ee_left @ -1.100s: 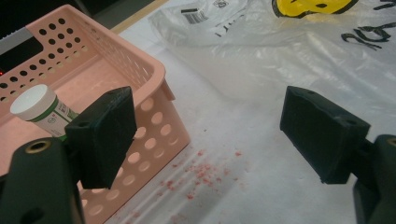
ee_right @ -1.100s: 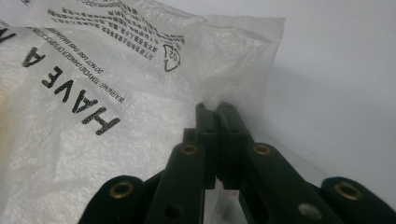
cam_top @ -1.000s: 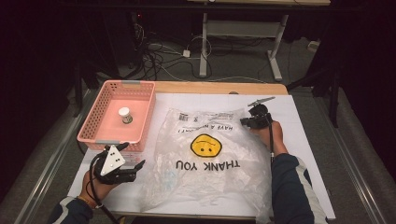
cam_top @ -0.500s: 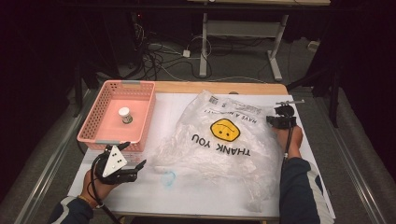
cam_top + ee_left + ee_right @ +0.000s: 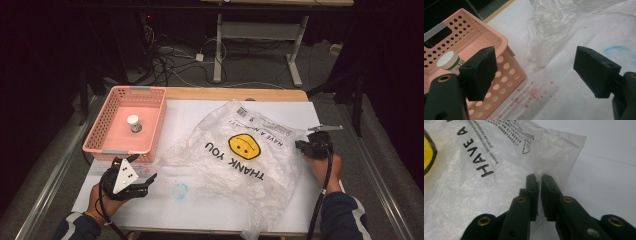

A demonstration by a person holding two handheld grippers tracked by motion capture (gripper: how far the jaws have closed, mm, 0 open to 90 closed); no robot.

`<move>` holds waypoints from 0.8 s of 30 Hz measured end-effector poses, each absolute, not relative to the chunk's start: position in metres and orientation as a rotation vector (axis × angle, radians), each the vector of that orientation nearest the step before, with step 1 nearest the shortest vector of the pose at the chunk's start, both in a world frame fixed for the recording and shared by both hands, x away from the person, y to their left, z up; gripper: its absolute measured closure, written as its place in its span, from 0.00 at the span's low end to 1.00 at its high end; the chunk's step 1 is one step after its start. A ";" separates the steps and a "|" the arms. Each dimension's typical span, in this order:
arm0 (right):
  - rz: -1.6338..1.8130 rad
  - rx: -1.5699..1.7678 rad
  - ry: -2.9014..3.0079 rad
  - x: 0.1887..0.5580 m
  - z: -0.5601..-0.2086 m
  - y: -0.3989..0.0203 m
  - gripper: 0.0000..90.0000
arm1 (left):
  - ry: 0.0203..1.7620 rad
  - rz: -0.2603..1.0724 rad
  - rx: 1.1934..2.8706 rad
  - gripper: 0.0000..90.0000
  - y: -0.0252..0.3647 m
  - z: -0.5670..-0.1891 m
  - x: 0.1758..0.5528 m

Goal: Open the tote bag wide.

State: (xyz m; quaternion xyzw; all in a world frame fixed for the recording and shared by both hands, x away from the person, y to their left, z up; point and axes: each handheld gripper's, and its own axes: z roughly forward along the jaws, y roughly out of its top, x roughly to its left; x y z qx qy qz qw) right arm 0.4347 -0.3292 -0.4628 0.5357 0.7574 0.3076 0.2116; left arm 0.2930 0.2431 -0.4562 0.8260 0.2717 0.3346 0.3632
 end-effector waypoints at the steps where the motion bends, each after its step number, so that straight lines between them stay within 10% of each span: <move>1: 0.844 1.475 2.107 0.430 -0.462 -0.329 0.82 | 0.697 0.866 2.129 0.20 0.243 -0.456 0.292; 12: 1.116 1.024 2.157 0.371 -0.404 -0.275 0.61 | 0.691 0.891 2.127 0.20 0.243 -0.455 0.290; 24: 1.075 0.571 2.584 0.347 -0.428 -0.139 0.59 | 0.678 0.876 2.138 0.20 0.242 -0.457 0.289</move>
